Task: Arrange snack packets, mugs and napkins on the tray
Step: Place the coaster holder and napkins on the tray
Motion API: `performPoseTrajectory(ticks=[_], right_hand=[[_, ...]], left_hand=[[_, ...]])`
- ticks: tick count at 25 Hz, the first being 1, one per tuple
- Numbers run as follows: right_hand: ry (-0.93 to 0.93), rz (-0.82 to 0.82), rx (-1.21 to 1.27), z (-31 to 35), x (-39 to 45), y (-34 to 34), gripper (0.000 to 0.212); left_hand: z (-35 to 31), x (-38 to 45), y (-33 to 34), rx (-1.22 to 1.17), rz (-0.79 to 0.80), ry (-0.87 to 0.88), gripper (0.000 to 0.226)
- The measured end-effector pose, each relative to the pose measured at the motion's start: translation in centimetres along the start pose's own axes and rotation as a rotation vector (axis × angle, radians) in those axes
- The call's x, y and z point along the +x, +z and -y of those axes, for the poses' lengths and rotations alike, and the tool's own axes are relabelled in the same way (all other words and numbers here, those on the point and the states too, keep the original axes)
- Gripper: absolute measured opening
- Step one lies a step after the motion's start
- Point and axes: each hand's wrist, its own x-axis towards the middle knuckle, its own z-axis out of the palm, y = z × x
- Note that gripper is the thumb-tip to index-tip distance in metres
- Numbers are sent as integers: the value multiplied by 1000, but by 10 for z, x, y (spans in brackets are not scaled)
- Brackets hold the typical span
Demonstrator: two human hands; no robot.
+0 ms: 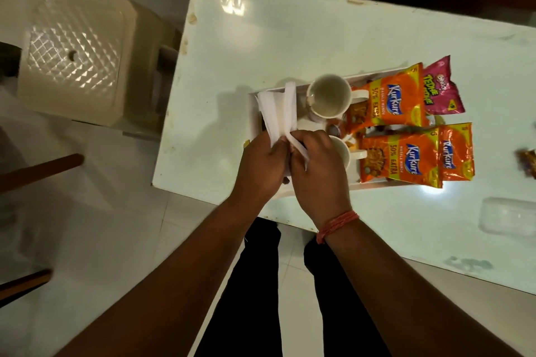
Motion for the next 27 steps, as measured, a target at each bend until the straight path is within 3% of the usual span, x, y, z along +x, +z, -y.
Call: performPoseTrajectory(ticks=[10,13,17,20,27], right_hand=[[-65,2,-31,-10,-15,-5,35],[-137,25,-79,-8,-16,1,35],[-205,77,-238,0,-24,15,27],[-126,47,-484,4,-27,33,54],[51,-144,-469,18,-24,68,60]], left_hand=[[0,-1,12,-111,43,-179,28],[5,8,1,-176,64,-277,40],[5,21,-19,171,-16,-84,27],[2,32,-23,291,-3,-98,21],[1,43,-21,402,14,3,11]])
